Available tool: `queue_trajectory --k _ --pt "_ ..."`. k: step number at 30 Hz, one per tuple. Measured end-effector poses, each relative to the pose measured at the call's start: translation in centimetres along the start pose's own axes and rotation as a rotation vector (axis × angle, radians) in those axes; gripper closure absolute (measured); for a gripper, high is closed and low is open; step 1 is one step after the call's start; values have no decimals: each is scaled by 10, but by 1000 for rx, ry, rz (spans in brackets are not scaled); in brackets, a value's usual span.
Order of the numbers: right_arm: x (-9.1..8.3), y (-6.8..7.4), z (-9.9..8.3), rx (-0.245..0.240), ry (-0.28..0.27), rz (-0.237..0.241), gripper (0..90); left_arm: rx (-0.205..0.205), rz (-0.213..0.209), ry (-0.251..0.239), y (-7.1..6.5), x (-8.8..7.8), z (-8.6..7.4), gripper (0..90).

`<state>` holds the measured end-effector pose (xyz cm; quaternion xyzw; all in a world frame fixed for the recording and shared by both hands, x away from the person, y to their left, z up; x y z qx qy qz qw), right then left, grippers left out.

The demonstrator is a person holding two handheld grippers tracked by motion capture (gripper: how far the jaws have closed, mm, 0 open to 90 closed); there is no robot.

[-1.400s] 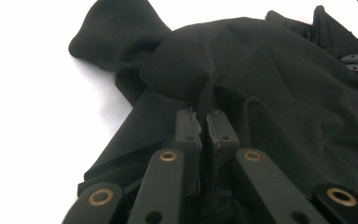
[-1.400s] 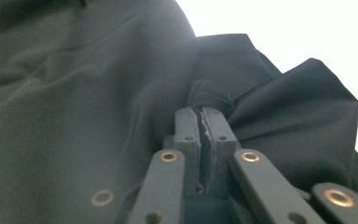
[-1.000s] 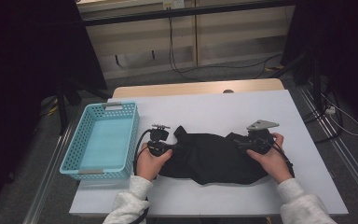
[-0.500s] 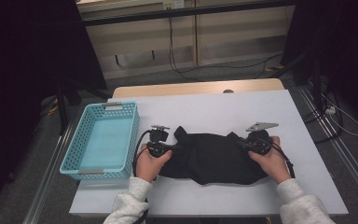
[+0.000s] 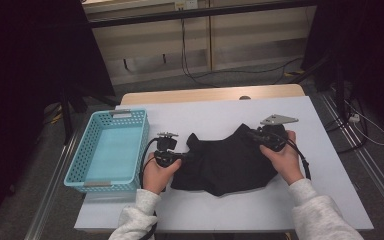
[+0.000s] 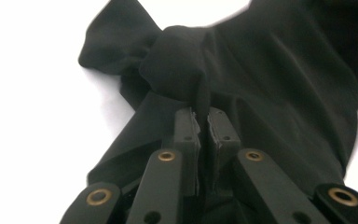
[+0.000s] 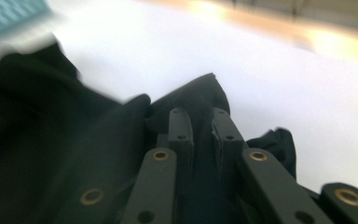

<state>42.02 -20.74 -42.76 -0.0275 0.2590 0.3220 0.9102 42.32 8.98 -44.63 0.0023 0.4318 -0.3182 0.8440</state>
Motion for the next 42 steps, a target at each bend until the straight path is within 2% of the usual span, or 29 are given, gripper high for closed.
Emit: queue_trajectory --k 2,3,6,7,8,11,14,16,20,25,34,39,42 --pt "-2 15 5 -33 -35 34 806 9 -10 -1 0 -1 0 811" --pt "-3 23 3 -51 -40 58 804 15 -7 -4 0 -1 -1 765" --pt "-3 43 -16 -109 -17 112 800 29 41 -46 2 -2 1 525" --pt "-3 53 -30 -128 -8 146 799 29 39 -54 1 -3 1 417" --pt "-3 53 -30 -128 -8 146 799 32 39 -68 0 -3 2 417" --pt "1 66 -48 -176 43 170 797 50 52 -113 -5 -5 7 286" --pt "7 72 -61 -181 78 183 797 67 49 -143 -10 -7 12 213" --pt "9 74 -65 -186 83 183 794 86 44 -153 -14 -6 15 191" --pt "11 79 -68 -199 92 186 778 143 27 -134 -23 3 17 158" --pt "8 83 -70 -226 84 160 756 204 -14 -121 -37 14 20 157" --pt "-5 81 -72 -189 56 148 734 247 -42 -121 -48 29 24 150" --pt "-13 79 -74 -172 55 152 769 267 -59 -137 -56 30 27 159" --pt "-17 76 -75 -156 54 155 786 276 -98 -127 -62 33 28 198"
Point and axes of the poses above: each handheld gripper's, and its own axes: x roughly forward along the jaws, z roughly out of its top, y roughly to its left, the point moved 3 cm from there along x, roughly forward along the jaws, and after that the axes turned 10 degrees about z, right-handed, at the moved point
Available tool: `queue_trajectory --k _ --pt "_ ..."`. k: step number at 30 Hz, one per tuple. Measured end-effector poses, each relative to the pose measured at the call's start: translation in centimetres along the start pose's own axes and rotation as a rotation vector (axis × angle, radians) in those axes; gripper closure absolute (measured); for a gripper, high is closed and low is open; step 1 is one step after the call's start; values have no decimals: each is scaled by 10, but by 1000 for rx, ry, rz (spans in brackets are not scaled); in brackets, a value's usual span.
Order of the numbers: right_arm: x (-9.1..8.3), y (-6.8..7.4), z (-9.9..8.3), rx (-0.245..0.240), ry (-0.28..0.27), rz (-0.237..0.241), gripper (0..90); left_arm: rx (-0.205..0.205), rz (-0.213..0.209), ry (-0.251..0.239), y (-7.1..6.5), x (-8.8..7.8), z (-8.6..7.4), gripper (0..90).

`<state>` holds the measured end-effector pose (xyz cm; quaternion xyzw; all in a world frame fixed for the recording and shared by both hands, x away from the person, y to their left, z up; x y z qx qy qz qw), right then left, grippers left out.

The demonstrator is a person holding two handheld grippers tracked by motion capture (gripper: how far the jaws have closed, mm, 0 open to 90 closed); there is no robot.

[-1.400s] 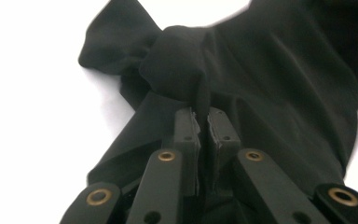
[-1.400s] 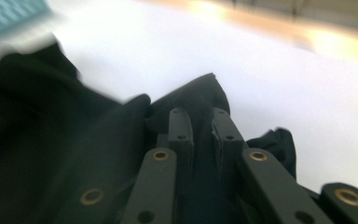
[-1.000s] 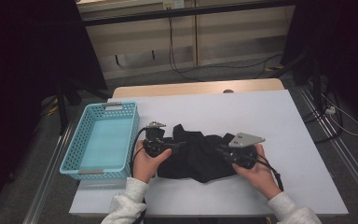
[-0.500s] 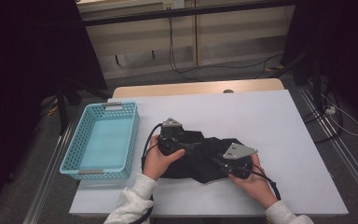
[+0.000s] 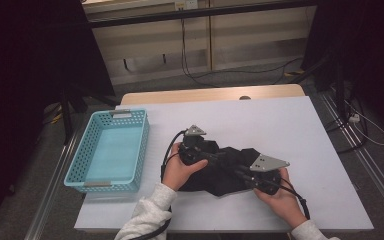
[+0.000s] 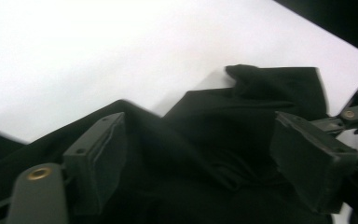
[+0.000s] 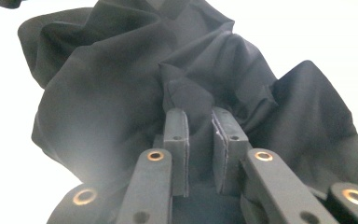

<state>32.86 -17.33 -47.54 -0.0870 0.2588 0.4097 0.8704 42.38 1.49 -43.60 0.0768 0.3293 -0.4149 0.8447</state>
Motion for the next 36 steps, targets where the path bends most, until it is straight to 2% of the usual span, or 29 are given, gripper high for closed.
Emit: queue_trajectory --k 4,8,11,13,14,15,16,18,20,22,26,28,29,30,31,32,33,36 --pt "-5 0 -3 5 0 -6 798 18 -22 4 -9 7 2 223" --pt "-9 0 -5 10 -2 -11 802 54 -39 11 -16 18 3 258" --pt "-12 0 -7 15 -2 -16 811 110 -69 39 -24 25 1 347" --pt "-13 -1 -7 14 -3 -21 821 151 -91 94 -29 30 -2 477" --pt "-14 -1 -8 18 -1 -23 827 157 -99 99 -31 32 -3 527" --pt "-15 -2 -9 20 -2 -23 835 153 -109 119 -31 33 -4 629" --pt "-16 -2 -10 23 -2 -22 846 139 -106 133 -31 35 -4 687" --pt "-16 -2 -10 27 -3 -15 859 128 -100 156 -31 37 -5 767" --pt "-17 -1 -10 25 -1 -12 865 98 -100 167 -30 38 -5 858" --pt "-17 -1 -10 22 2 -10 872 64 -90 152 -27 37 -3 900" --pt "-21 -1 -10 27 -1 -6 878 34 -59 101 -19 27 3 900" --pt "-23 -1 -10 25 -1 -4 878 45 -45 75 -15 26 5 896" --pt "-23 -1 -10 25 0 -5 878 55 -19 44 -13 26 6 786" --pt "-23 -1 -10 27 1 -7 878 53 0 41 -13 28 6 623" --pt "-23 -1 -11 29 2 -7 878 57 -6 63 -15 29 6 544" --pt "-22 -2 -11 30 4 -9 878 76 -16 62 -17 29 6 519" --pt "-22 -2 -11 31 4 -7 878 105 -26 54 -19 30 6 472" --pt "-22 -3 -11 33 1 -7 878 155 -44 36 -23 39 6 308"
Point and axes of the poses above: each handheld gripper's, and its own axes: x roughly forward along the jaws, z roughly out of its top, y roughly to its left, the point moved 3 cm from there along x, roughly forward along the jaws, and after that the axes turned 10 degrees about z, right-handed, at the moved point
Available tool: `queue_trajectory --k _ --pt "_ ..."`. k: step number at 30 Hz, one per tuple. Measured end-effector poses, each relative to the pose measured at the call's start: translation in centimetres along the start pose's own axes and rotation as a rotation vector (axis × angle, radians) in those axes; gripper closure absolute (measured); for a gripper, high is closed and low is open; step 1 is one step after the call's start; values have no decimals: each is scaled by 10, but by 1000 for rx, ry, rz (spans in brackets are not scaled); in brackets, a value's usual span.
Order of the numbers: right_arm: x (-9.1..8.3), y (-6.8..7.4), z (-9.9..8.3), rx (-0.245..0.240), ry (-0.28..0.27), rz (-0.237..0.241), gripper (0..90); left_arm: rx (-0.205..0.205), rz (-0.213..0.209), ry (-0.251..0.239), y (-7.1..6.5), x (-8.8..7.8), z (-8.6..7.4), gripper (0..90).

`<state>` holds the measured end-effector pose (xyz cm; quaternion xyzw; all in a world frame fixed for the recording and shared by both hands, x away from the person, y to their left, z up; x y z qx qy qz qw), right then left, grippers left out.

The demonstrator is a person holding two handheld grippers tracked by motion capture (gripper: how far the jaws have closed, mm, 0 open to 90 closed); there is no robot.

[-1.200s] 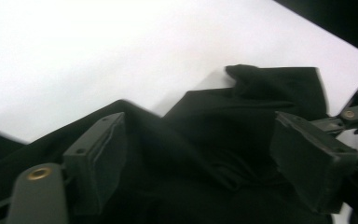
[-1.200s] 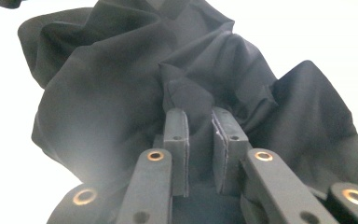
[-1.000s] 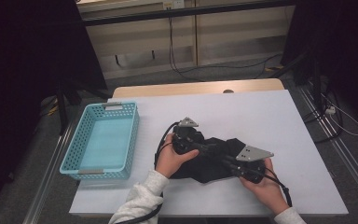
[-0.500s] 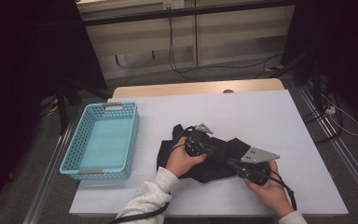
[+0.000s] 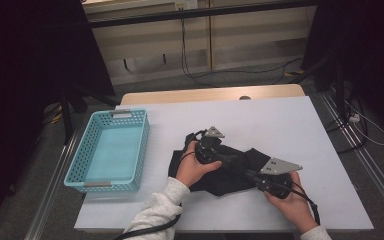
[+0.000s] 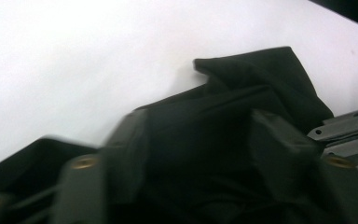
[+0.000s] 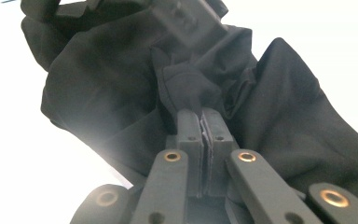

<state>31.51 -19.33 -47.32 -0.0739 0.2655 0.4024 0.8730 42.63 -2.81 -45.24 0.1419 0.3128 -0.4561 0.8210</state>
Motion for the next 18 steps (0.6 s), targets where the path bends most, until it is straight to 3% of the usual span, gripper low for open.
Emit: queue_trajectory --k 2,4,5,8,13,16,18 --pt "1 0 -1 0 5 4 878 19 -22 18 -1 8 -2 280" --pt "2 0 -2 0 12 6 879 7 -51 48 -2 15 -6 299" --pt "2 0 -2 0 14 7 878 -2 -61 71 -3 17 -7 374" --pt "3 -1 -3 4 16 7 878 -1 -52 79 -1 20 -10 523" --pt "3 -2 -3 6 13 6 879 -102 -51 117 4 15 -11 863" --pt "2 -1 -2 3 10 1 879 -140 -32 127 7 9 -12 892" --pt "2 -2 0 -4 0 -6 879 -182 -16 99 12 0 -9 894"
Point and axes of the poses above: each handheld gripper's, and its own axes: x roughly forward along the jaws, z roughly out of its top, y roughly to its left, the point moved 3 cm from there along x, roughly forward along the jaws, and after that the axes turned 10 degrees about z, right-handed, at the moved point
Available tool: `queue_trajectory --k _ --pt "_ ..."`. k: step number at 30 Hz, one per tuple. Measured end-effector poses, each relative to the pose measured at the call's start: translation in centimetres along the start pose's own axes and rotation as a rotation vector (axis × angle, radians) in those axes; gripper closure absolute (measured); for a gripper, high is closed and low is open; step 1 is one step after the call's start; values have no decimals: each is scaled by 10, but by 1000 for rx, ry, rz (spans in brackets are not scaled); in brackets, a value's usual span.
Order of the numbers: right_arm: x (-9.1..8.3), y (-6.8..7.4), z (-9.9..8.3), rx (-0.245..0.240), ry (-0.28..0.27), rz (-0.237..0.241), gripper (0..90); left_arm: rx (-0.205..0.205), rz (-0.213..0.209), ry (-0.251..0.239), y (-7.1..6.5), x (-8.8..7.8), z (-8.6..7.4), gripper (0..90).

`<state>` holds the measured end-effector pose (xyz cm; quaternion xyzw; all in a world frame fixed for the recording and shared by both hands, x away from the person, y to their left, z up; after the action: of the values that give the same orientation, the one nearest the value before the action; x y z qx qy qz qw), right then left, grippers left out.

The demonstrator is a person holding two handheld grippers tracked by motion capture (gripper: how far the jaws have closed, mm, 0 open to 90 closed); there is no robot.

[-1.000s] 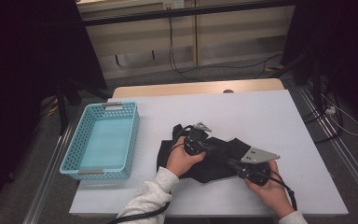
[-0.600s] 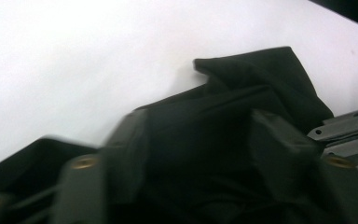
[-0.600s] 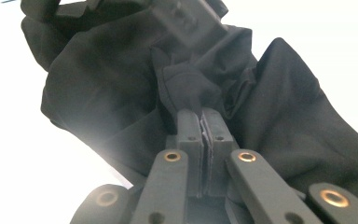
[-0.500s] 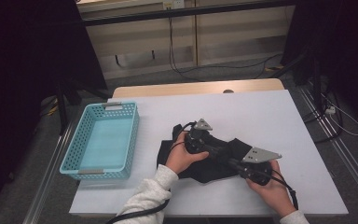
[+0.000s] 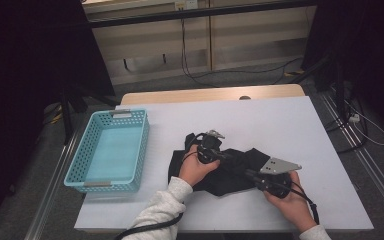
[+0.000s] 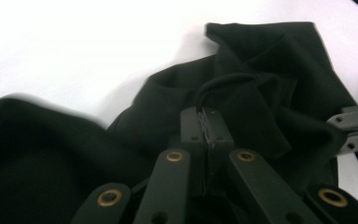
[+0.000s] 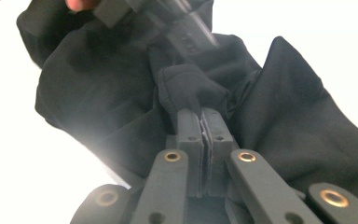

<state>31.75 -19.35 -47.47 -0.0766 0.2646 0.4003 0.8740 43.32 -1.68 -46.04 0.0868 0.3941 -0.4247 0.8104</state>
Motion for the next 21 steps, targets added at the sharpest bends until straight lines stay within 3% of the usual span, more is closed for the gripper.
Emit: queue_trajectory --k 6,21 --pt "-4 -2 7 -10 -28 -10 880 -75 39 -93 23 -34 3 896" --pt "-18 -18 9 -22 -47 -36 881 -197 120 -173 62 -80 -12 896"
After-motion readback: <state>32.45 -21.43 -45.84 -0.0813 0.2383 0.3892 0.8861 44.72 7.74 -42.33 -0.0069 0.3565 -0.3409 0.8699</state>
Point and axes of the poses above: each handheld gripper's, and its own axes: x roughly forward along the jaws, z roughly out of its top, y roughly to its left, the point moved 3 cm from there along x, roughly forward along the jaws, and after that the axes turned 10 degrees about z, right-handed, at the moved point
